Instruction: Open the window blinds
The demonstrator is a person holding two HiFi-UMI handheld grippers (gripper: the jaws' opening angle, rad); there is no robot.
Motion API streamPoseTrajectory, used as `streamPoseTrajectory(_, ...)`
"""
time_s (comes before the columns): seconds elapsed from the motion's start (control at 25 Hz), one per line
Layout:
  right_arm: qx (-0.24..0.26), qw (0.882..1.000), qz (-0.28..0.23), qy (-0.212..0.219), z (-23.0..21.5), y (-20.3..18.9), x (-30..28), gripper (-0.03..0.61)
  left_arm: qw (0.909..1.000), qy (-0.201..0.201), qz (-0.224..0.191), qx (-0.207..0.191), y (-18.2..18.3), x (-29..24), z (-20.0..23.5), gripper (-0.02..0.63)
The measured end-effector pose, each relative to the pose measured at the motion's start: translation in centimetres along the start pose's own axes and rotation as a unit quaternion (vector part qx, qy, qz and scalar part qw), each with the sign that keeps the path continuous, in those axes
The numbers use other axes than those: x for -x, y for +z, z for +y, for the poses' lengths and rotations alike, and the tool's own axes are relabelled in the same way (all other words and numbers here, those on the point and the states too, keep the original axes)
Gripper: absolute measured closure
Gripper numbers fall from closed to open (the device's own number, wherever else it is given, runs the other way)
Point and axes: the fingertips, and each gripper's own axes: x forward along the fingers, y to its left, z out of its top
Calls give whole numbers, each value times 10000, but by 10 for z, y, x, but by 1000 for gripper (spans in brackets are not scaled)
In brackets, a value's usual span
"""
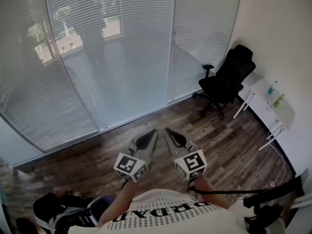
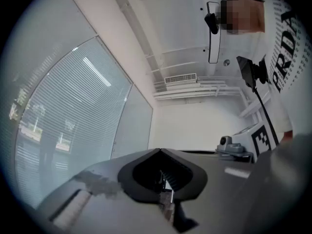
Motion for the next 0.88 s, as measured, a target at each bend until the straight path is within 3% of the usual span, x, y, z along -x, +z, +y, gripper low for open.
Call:
streamPoseTrajectory(0.64,56,9997,-224,-31,7,6,-11,569,9997,-201,60,109,-7,0,3,615)
streamPoseTrajectory(0.88,-318,9994,-115,-14,10,0,-19,569,9994,-324,-26,134,-6,5,7,615)
